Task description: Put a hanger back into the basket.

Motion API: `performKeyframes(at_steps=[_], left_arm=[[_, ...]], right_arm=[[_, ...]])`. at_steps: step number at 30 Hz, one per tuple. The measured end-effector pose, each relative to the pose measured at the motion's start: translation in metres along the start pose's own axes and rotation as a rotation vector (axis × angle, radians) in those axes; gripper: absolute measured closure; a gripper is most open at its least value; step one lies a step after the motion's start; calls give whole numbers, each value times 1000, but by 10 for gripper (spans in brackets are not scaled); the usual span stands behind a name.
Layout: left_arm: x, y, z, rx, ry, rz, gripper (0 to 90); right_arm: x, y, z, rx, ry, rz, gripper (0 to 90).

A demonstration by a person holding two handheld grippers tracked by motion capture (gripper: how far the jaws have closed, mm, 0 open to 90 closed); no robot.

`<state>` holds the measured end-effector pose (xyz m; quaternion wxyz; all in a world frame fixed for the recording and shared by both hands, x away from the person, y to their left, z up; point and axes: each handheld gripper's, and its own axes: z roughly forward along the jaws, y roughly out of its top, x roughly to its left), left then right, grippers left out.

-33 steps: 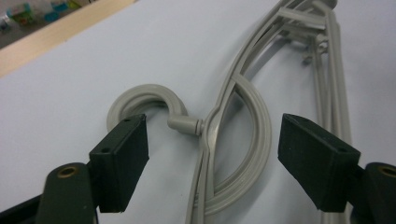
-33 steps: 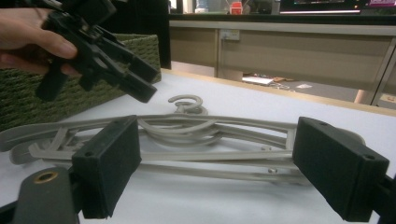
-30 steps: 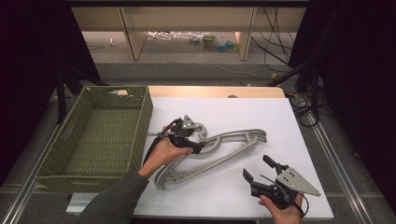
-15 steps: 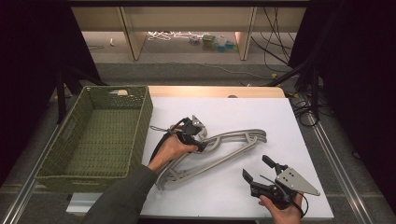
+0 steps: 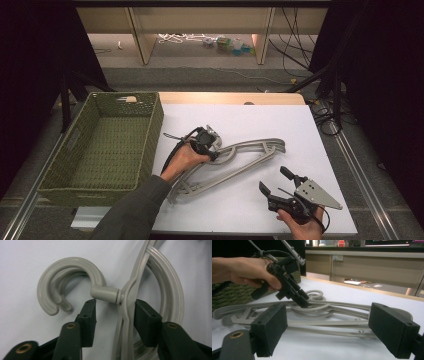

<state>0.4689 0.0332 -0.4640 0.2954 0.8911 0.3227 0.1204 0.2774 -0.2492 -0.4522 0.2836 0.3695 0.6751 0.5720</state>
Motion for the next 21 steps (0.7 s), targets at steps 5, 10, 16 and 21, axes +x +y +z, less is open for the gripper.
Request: performKeyframes(at_steps=[5, 10, 16, 21], left_arm=[[-2, -1, 3, 12, -14, 25, 650], [-3, -1, 1, 0, -23, 40, 745], [-3, 1, -7, -19, -19, 54, 786], [-4, 1, -16, -46, -12, 70, 792]], right_arm=[[0, 0, 0, -3, -4, -1, 162], [0, 0, 0, -2, -2, -2, 162], [0, 0, 0, -3, -2, -1, 162], [0, -1, 1, -4, 13, 2, 162]])
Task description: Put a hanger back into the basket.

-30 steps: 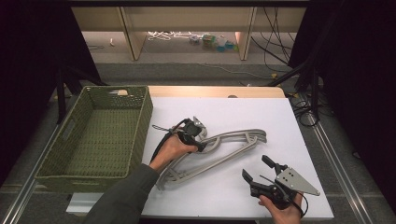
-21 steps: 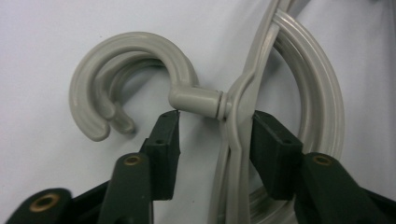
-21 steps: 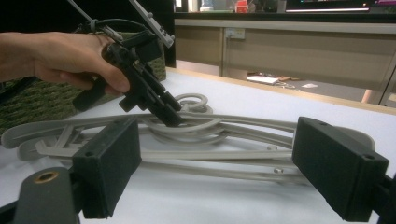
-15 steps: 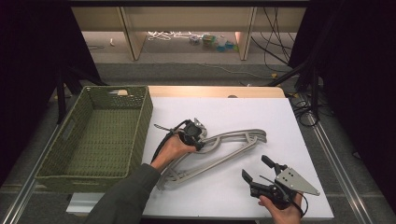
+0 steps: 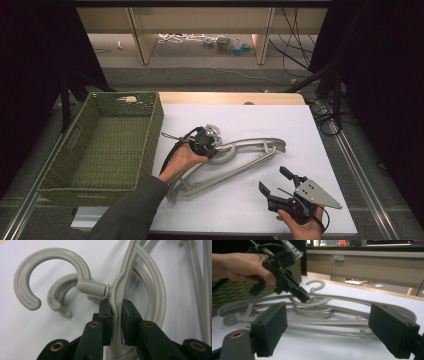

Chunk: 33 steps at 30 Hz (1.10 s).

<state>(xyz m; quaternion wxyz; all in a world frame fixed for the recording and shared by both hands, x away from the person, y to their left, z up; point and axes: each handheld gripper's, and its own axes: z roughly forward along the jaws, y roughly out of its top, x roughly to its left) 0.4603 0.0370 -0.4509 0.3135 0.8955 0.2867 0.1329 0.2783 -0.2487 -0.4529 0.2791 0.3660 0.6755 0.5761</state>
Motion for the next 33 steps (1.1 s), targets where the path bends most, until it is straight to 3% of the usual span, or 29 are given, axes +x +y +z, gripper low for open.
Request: performKeyframes(at_steps=[7, 10, 13, 17, 21, 22, 24, 29, 30, 31, 32, 33], left_arm=[[-1, 4, -23, -87, 17, -12, 795], [0, 5, -35, -127, 53, -4, 796], [0, 6, -46, -156, 36, -15, 798], [1, 8, -58, -171, 50, -2, 797], [2, 9, -69, -196, 51, -24, 799], [3, 10, -72, -206, 47, -31, 800], [3, 10, -80, -218, 44, -38, 800], [6, 12, -104, -264, 37, -60, 802], [8, 12, -116, -278, 34, -66, 802], [8, 12, -116, -278, 34, -66, 803], [10, 12, -129, -290, 22, -70, 803], [10, 12, -129, -290, 22, -70, 803]], right_arm=[[0, 0, 0, 1, 0, -1, 162], [0, 0, 0, 7, -8, -5, 162], [0, 0, 0, 10, -7, -6, 162], [1, 0, 1, 12, -2, -4, 162], [1, -1, 2, -4, 10, 5, 162], [1, 0, 0, 27, 14, -3, 162], [1, 0, 1, 15, 15, 2, 162], [1, 0, 1, 10, 5, -8, 162], [1, 0, 2, 10, 9, -6, 162], [1, 0, 2, 11, 6, -7, 162], [1, 0, 2, 11, 6, -8, 162], [1, 0, 2, 11, 6, -8, 162]])
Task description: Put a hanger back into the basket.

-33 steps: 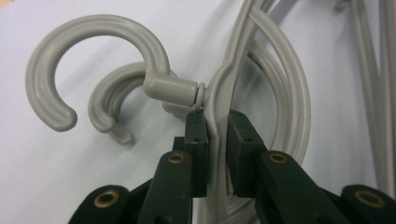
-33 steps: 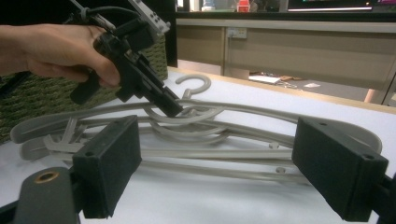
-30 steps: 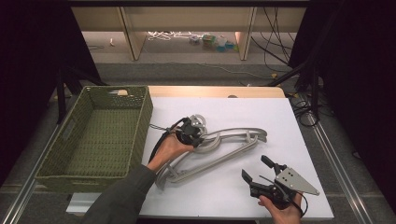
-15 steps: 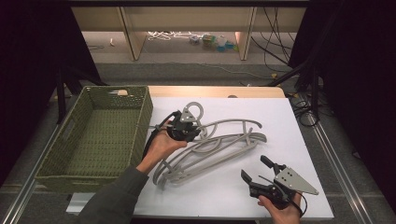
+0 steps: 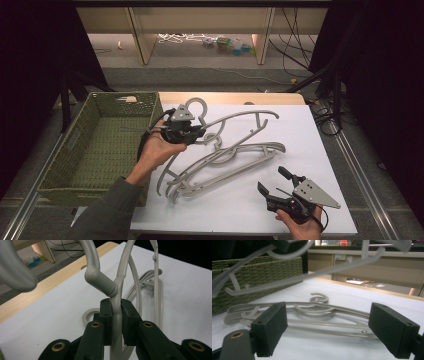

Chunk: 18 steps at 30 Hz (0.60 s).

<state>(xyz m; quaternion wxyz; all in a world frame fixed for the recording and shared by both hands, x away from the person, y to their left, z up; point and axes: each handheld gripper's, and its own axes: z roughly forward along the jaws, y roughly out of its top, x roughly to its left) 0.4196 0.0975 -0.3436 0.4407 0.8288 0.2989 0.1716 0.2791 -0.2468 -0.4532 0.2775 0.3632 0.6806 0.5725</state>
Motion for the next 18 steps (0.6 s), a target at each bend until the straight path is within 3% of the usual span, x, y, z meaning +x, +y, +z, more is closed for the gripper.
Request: performKeyframes(at_steps=[4, 8, 10, 14, 18], left_arm=[[7, 8, -24, -32, -29, -22, 803], [18, 11, -51, -76, -77, -70, 804], [22, 10, -60, -79, -62, -66, 804], [40, 1, -87, -86, -63, -93, 804], [54, -6, -102, -90, -45, -108, 804]], right_arm=[[0, 0, 0, -1, 1, -2, 162], [1, 0, 1, 0, 14, -3, 162], [2, 1, 0, 26, -2, -20, 162], [3, 1, 0, 25, 2, -25, 162], [4, 1, 2, 2, -2, -23, 162]])
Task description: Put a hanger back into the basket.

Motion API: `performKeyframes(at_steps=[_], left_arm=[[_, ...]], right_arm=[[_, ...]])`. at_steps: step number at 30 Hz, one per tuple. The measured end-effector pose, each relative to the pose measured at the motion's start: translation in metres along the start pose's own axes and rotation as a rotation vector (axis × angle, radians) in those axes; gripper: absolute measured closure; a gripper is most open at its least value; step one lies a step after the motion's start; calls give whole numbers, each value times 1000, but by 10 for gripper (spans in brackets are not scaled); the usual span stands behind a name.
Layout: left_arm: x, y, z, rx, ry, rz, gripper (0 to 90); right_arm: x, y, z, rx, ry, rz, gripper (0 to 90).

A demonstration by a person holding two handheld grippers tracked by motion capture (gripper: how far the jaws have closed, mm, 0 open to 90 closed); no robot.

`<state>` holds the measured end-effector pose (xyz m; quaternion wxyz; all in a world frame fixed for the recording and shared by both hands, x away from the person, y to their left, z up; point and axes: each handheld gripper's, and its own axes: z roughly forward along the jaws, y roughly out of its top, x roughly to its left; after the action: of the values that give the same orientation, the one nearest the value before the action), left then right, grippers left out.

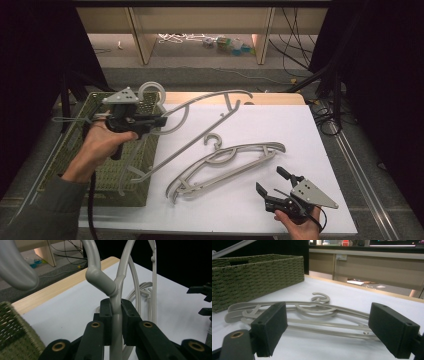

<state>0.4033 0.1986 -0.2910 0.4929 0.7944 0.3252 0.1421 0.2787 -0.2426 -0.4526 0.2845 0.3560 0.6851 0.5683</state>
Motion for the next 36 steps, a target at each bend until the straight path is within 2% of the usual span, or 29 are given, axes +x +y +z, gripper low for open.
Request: performKeyframes(at_steps=[1, 3, 4, 5, 8, 9, 10, 11, 12, 13, 14, 16, 17, 18, 19, 21, 22, 24, 26, 27, 29, 30, 31, 32, 33, 34, 36], left_arm=[[4, -2, -5, 2, -16, -24, 804], [19, -5, -20, 6, 3, -46, 804], [19, -5, -20, 6, 3, -46, 804], [25, -7, -26, 7, 27, -50, 804], [40, -11, -37, -4, 53, -73, 804], [51, -13, -45, -3, 74, -82, 804], [51, -13, -45, -3, 74, -82, 804], [55, -15, -49, -7, 88, -88, 804], [65, -17, -58, -6, 103, -95, 804], [65, -17, -58, -6, 103, -95, 804], [74, -19, -67, -3, 119, -99, 804], [78, -20, -71, -10, 128, -102, 804], [81, -21, -74, -10, 130, -121, 804], [89, -25, -78, -16, 138, -159, 804], [89, -25, -78, -16, 138, -159, 804], [99, -29, -82, -9, 165, -145, 805], [110, -32, -85, 8, 220, -103, 804], [115, -37, -84, 12, 217, -123, 805], [119, -40, -84, 15, 225, -117, 805], [126, -45, -85, 37, 255, -109, 804], [130, -48, -86, 54, 271, -114, 804], [132, -50, -86, 52, 278, -122, 804], [137, -55, -88, 72, 294, -123, 805], [137, -55, -88, 72, 294, -123, 804], [139, -59, -90, 94, 315, -115, 804], [139, -59, -90, 94, 315, -115, 804], [141, -65, -90, 125, 332, -108, 804]], right_arm=[[0, 0, 0, -1, 0, -4, 162], [0, 0, 1, 12, 14, 9, 162], [0, 0, 1, 12, 14, 9, 162], [0, 0, 1, 12, 13, 8, 162], [1, 0, 1, 12, 12, 12, 162], [0, -1, 1, 11, 11, 11, 162], [0, -1, 1, 11, 11, 11, 162], [0, 0, 1, 21, -2, 6, 162], [1, -1, 2, -4, -7, 8, 162], [1, -1, 2, -4, -7, 8, 162], [0, -1, 2, -5, -10, 7, 162], [0, -1, 1, 18, 0, 5, 162], [0, -1, 1, 18, 0, 5, 162], [0, -1, 2, 6, 4, 8, 162], [0, -1, 2, 6, 4, 8, 162], [0, -1, 2, 8, 1, 5, 162], [0, -1, 2, 9, 2, 4, 162], [-1, -1, 2, 10, 2, 6, 162], [0, -1, 2, 10, 2, 5, 162], [0, -1, 2, 10, 1, 5, 162], [0, -1, 2, -6, -11, 3, 162], [0, -1, 2, -6, -11, 3, 162], [0, -1, 1, 7, -2, 5, 162], [0, -1, 1, 7, -2, 5, 162], [-1, -2, 1, 10, -1, 8, 162], [-1, -2, 1, 10, -1, 8, 162], [0, -2, 2, 7, 1, 9, 162]])
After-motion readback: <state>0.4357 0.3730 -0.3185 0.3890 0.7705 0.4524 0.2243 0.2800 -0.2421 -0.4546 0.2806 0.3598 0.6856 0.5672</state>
